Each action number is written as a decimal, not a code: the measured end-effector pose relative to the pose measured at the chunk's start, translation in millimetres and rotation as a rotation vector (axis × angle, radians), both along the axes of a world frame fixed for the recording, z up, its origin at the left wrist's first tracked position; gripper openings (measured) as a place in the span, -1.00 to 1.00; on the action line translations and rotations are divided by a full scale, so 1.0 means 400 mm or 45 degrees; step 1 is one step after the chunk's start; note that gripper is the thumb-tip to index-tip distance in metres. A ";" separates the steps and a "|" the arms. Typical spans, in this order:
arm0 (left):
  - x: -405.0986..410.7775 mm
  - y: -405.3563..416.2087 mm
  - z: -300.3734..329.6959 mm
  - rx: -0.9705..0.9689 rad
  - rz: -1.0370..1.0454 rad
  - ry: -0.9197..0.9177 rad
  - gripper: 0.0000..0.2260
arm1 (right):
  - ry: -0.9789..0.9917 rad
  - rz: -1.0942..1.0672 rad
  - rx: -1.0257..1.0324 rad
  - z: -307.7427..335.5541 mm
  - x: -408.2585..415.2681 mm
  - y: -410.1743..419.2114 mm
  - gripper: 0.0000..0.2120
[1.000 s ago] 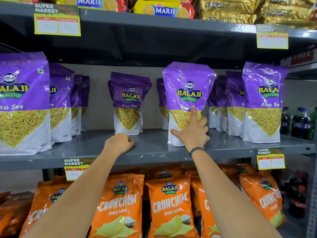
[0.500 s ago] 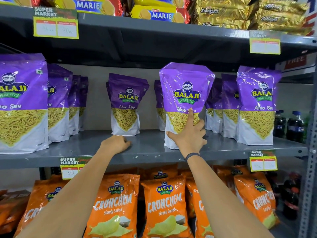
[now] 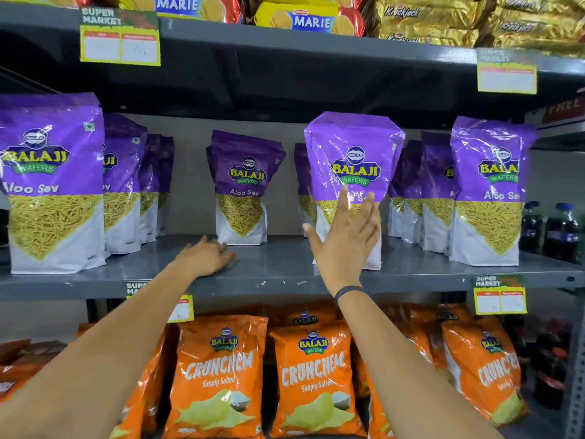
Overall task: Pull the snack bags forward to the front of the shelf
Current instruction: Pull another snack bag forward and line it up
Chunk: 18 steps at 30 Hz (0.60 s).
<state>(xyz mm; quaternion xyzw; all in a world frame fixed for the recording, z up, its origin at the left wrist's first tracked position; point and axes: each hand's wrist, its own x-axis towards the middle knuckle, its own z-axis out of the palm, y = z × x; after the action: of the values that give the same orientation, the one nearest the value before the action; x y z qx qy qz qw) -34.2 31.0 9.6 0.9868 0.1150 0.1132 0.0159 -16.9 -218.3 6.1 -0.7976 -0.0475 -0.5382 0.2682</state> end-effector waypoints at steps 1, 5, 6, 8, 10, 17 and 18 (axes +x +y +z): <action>-0.007 0.027 0.005 0.042 0.019 -0.014 -0.49 | -0.094 0.001 -0.020 0.007 -0.003 0.027 -0.22; -0.040 0.135 0.017 0.071 0.012 -0.041 -0.46 | -0.299 0.116 -0.122 0.039 0.000 0.164 -0.35; -0.043 0.163 0.017 0.081 -0.003 -0.058 -0.46 | -0.299 0.165 -0.146 0.048 0.004 0.204 -0.36; -0.049 0.211 0.017 0.086 -0.006 -0.068 -0.46 | -0.260 0.250 -0.169 0.067 0.019 0.278 -0.37; -0.050 0.251 0.010 0.096 -0.002 -0.052 -0.46 | -0.157 0.322 -0.156 0.085 0.042 0.348 -0.35; -0.028 0.278 -0.024 -0.060 -0.077 0.054 -0.51 | 0.353 0.430 -0.018 0.119 0.157 0.495 -0.15; -0.025 0.279 -0.024 -0.083 -0.080 0.066 -0.53 | 0.416 0.449 0.022 0.121 0.172 0.500 -0.11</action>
<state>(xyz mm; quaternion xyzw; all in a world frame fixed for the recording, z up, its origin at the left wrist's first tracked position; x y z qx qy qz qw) -44.3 142.5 -0.1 0.9915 0.0878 0.0831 0.0487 51.9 -18.2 54.7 -0.8511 -0.1374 -0.3472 0.3689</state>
